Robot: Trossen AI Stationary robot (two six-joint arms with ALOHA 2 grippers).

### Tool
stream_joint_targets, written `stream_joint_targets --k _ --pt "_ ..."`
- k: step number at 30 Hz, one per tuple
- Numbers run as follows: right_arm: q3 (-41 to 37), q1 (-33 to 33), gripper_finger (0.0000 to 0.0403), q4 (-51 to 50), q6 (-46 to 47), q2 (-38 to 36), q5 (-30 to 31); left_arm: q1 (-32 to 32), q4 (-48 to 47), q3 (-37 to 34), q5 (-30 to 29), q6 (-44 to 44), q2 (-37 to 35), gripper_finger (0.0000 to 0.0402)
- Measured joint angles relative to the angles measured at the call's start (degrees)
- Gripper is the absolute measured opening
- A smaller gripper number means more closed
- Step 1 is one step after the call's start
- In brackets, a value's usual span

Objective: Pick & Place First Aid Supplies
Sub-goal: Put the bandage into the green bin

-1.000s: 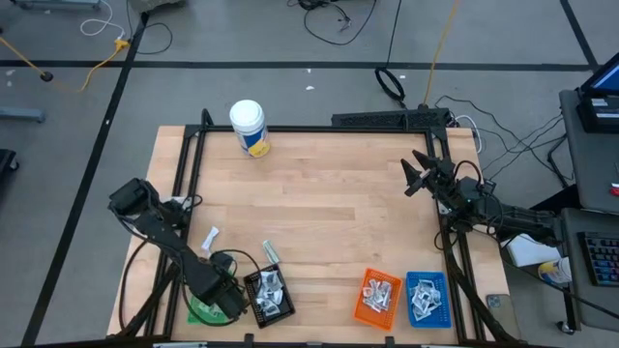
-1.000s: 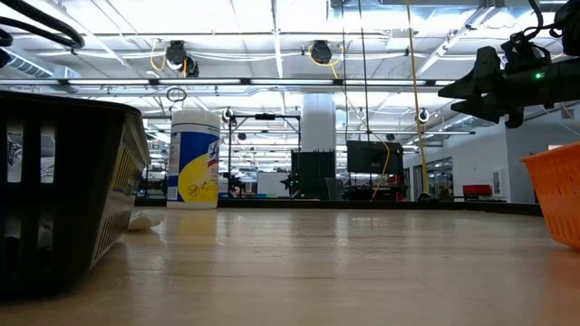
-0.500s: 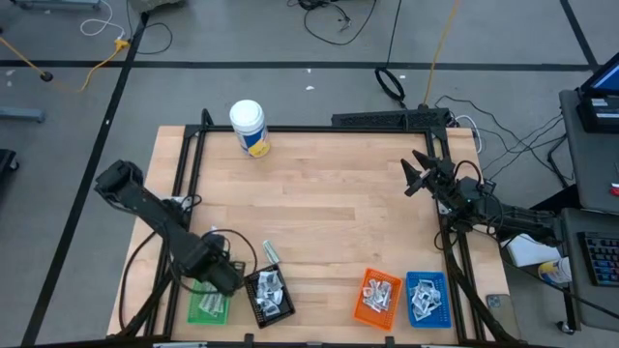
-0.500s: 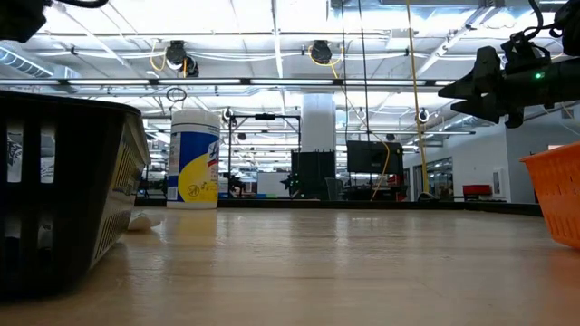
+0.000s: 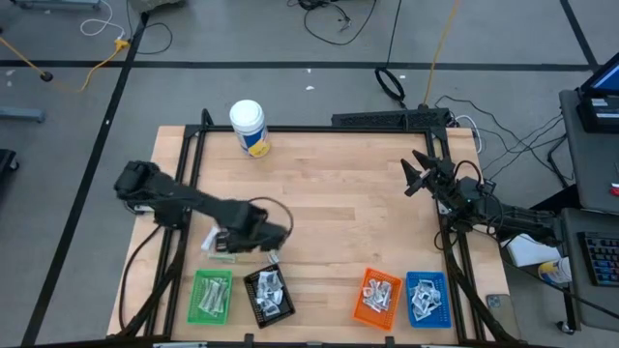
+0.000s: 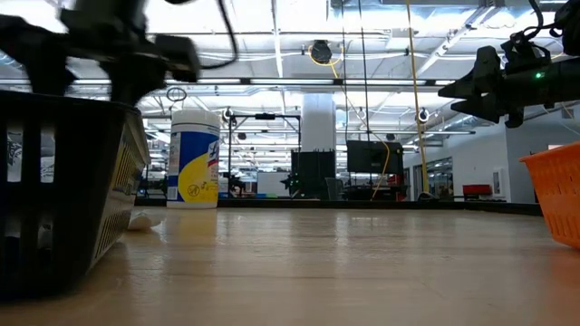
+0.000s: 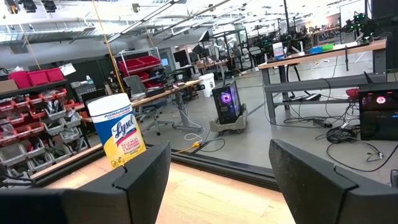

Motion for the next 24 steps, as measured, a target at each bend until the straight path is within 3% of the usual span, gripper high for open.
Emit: stream_joint_targets --k 9,24 --pt "0.0 0.0 0.0267 0.0 0.0 0.0 0.0 7.94 0.04 8.64 -0.47 6.74 8.62 0.0278" --pt "0.02 0.02 0.0267 0.03 0.0 -0.02 0.01 8.32 -0.49 6.76 2.16 6.08 18.29 0.0278"
